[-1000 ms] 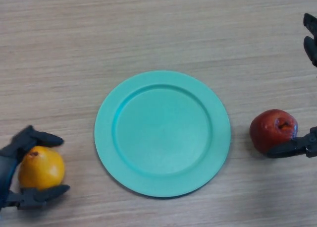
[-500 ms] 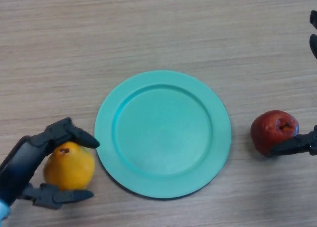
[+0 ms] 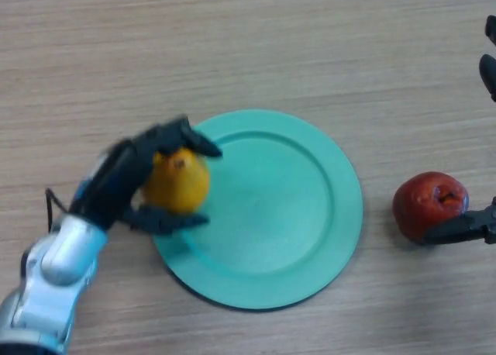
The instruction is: Pick up the yellow pear and place it on the plate
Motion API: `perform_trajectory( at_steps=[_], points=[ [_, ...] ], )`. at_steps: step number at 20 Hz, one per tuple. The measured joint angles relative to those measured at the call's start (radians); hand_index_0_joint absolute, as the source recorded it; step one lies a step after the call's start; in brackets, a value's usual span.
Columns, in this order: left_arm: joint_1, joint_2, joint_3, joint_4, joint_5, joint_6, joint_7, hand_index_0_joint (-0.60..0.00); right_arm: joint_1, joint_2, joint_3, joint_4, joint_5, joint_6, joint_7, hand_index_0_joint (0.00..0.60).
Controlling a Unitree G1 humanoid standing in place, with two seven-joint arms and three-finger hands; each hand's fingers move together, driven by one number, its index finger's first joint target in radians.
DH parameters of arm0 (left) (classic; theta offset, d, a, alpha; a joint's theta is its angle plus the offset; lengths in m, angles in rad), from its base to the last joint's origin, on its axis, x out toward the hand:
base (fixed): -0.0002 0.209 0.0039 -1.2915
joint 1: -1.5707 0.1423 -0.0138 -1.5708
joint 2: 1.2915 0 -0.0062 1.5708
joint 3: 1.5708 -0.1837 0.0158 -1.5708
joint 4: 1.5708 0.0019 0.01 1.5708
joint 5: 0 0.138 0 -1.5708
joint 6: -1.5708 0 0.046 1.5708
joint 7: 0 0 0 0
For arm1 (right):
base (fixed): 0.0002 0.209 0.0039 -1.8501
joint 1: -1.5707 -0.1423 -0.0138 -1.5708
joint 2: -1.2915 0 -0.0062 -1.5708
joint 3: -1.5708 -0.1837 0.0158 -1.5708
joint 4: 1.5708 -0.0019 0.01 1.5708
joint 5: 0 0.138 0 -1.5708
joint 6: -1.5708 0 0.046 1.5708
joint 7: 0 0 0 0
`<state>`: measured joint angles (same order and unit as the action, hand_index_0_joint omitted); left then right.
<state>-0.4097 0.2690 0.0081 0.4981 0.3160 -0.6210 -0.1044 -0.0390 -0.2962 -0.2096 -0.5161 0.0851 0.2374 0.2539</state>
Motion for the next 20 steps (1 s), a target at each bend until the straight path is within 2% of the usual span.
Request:
perform_trajectory(
  at_steps=[2, 3, 4, 5, 6, 7, 12, 15, 16, 20],
  points=[
    [-0.051, -0.029, -0.008, 0.064, -0.002, -0.044, 0.056, -0.600, -0.002, 0.000, -0.001, 0.002, 0.000, -0.001, 0.000, 0.000],
    [-0.055, -0.039, -0.024, 0.071, -0.044, -0.037, 0.028, -0.600, -0.002, 0.000, 0.000, 0.002, 0.000, -0.003, 0.000, 0.000],
    [-0.040, -0.068, -0.050, 0.031, -0.212, 0.031, -0.079, -0.600, -0.001, 0.000, -0.001, 0.002, 0.000, -0.003, -0.001, 0.000],
    [-0.028, -0.088, -0.070, -0.031, -0.316, 0.146, -0.122, -0.600, 0.000, 0.000, -0.003, 0.001, 0.000, -0.003, -0.002, 0.000],
    [-0.021, -0.102, -0.088, -0.085, -0.413, 0.268, -0.135, -0.600, 0.000, 0.000, -0.003, 0.001, 0.000, -0.003, -0.004, 0.000],
    [-0.020, -0.102, -0.091, -0.101, -0.440, 0.318, -0.137, -0.600, 0.005, 0.000, -0.006, 0.000, 0.000, -0.003, -0.007, 0.000],
    [0.010, -0.097, -0.090, -0.114, -0.416, 0.388, -0.133, -0.600, 0.014, 0.000, -0.007, -0.012, 0.000, -0.003, -0.011, 0.000],
    [0.015, -0.096, -0.090, -0.122, -0.300, 0.409, -0.116, -0.600, 0.015, 0.000, -0.007, -0.021, -0.001, -0.003, -0.011, 0.000],
    [0.014, -0.096, -0.090, -0.104, -0.173, 0.412, -0.086, -0.600, 0.015, 0.000, -0.007, -0.021, -0.001, -0.003, -0.011, 0.000],
    [0.014, -0.095, -0.088, -0.083, -0.143, 0.467, -0.071, -0.600, 0.012, 0.000, -0.006, -0.021, -0.001, -0.002, -0.011, 0.000]
  ],
)
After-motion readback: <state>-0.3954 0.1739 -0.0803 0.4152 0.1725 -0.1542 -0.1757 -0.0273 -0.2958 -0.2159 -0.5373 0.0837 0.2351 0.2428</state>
